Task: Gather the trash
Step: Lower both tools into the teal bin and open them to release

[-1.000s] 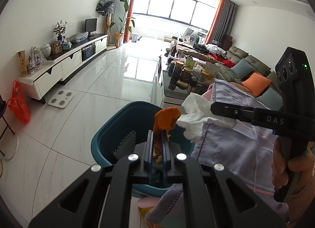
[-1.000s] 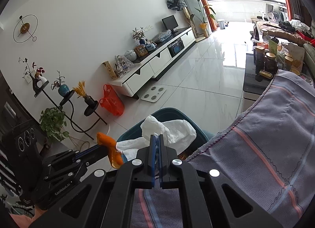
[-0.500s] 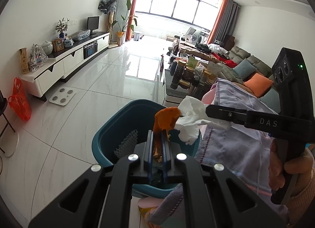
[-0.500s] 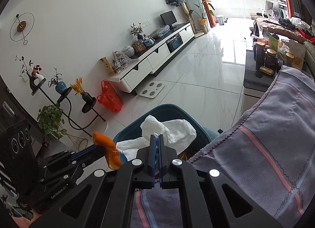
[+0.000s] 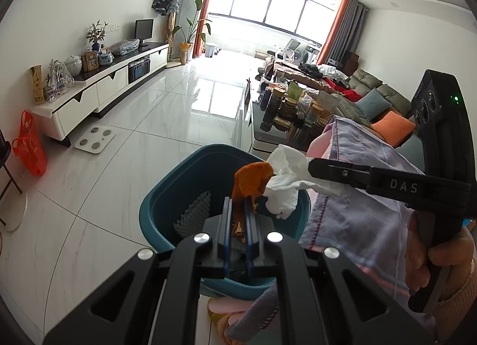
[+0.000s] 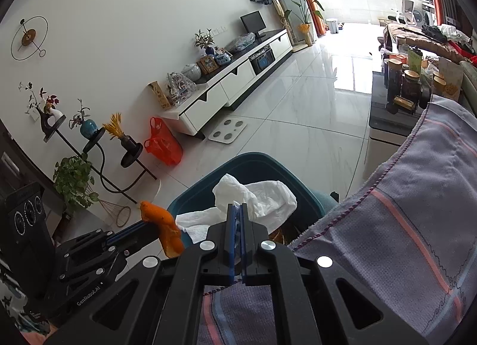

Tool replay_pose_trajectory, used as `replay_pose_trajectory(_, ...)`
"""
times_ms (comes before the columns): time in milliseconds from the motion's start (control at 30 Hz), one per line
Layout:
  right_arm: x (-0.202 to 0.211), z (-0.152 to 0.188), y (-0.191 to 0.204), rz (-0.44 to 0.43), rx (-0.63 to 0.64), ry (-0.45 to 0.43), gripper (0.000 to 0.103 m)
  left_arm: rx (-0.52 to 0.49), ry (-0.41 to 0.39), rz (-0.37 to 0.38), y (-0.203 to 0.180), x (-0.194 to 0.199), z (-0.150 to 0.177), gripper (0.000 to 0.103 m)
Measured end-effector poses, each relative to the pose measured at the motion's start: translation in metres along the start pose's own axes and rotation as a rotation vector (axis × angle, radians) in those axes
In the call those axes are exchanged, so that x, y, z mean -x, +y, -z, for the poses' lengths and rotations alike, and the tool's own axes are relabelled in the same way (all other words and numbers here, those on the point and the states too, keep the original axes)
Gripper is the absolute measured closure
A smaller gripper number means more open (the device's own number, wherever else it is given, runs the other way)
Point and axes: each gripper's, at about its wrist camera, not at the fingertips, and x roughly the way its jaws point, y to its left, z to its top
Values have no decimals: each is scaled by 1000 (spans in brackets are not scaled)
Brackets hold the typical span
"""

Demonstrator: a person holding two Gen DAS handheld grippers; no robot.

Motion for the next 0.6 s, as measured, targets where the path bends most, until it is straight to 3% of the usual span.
replay_pose_trajectory(600, -10, 4, -1, 8, 0, 17, 100, 11, 18, -3, 8, -9, 3, 94)
